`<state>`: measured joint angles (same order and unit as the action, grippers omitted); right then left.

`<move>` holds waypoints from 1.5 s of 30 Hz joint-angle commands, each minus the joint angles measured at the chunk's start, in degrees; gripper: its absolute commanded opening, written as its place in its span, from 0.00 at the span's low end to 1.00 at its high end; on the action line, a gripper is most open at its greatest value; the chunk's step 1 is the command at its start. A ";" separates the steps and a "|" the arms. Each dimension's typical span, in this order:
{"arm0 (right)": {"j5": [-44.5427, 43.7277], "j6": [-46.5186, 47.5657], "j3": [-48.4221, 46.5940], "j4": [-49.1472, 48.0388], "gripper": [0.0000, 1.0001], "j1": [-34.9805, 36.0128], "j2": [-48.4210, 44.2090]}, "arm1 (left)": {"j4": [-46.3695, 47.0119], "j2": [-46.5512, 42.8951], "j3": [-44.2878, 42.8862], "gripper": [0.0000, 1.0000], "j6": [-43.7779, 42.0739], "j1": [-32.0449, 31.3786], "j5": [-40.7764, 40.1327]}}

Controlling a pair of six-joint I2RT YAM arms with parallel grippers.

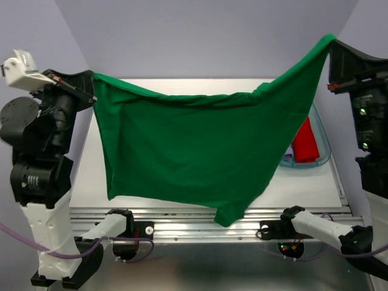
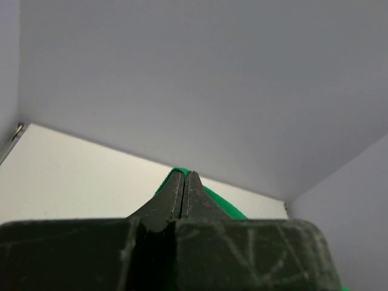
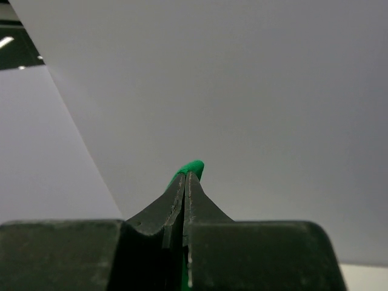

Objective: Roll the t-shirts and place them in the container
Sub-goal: Flatten out the T-shirt at the center of the board, then fold the T-shirt at the center of the board.

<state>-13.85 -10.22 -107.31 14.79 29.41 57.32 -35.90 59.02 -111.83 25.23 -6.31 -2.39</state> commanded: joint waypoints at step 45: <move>20.79 -10.35 29.43 -2.48 0.56 -5.68 51.58 | 18.76 32.90 50.75 0.70 1.75 1.82 11.62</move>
<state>4.64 -18.33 -78.89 12.64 23.05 108.07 -19.73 91.59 -64.14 23.92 -3.64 7.88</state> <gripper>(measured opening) 0.569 0.702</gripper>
